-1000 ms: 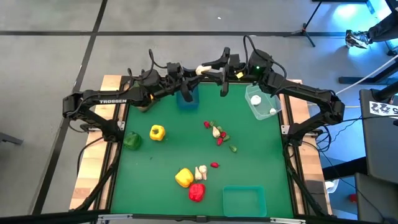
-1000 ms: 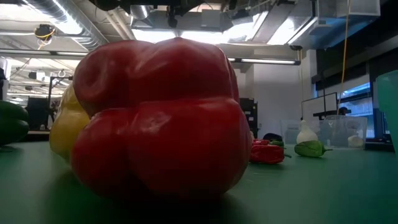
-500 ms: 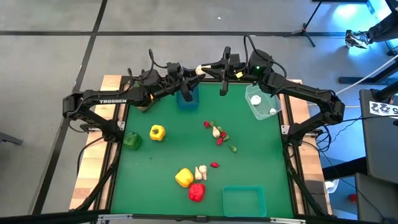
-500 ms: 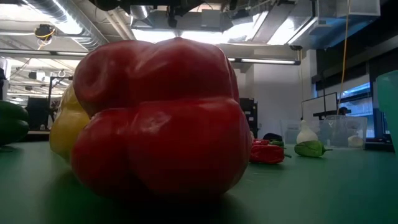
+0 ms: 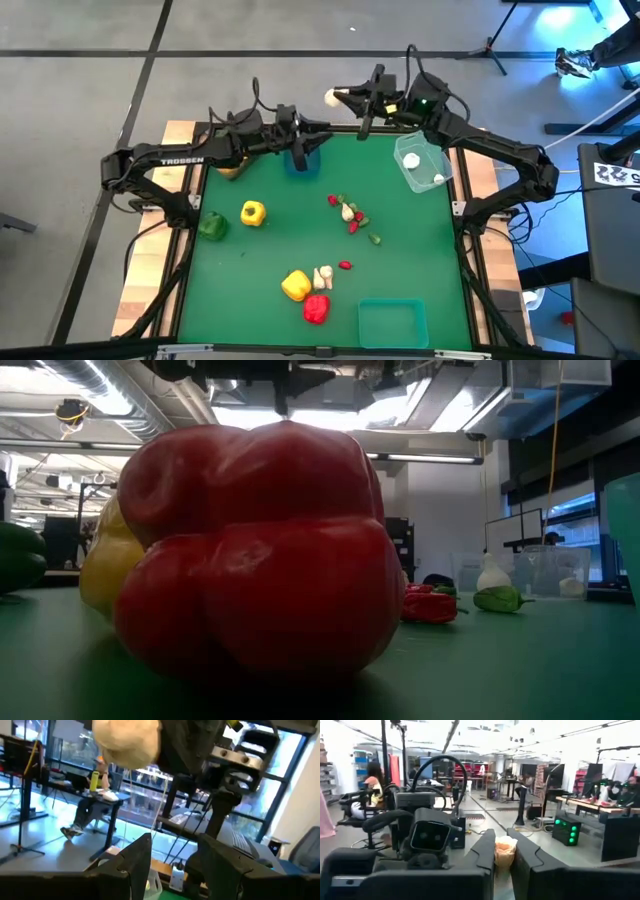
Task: Sort produce into baskets
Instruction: Put the white garlic into white transparent bin
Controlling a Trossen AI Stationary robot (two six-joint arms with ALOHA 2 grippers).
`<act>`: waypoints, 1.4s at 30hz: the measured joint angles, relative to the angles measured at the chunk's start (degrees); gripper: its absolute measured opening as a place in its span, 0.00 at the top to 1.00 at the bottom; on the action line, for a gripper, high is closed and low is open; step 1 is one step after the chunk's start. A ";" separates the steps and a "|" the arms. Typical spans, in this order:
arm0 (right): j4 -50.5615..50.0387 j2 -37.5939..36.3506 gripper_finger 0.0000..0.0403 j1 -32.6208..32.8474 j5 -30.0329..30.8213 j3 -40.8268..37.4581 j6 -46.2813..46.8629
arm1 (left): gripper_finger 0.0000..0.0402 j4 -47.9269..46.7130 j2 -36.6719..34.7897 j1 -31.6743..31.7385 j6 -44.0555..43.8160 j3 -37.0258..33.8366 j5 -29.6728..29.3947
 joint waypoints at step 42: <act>-61.82 -7.09 0.78 -23.27 29.43 -26.01 25.18 | 0.61 -32.83 -0.11 1.18 -0.30 0.02 -0.39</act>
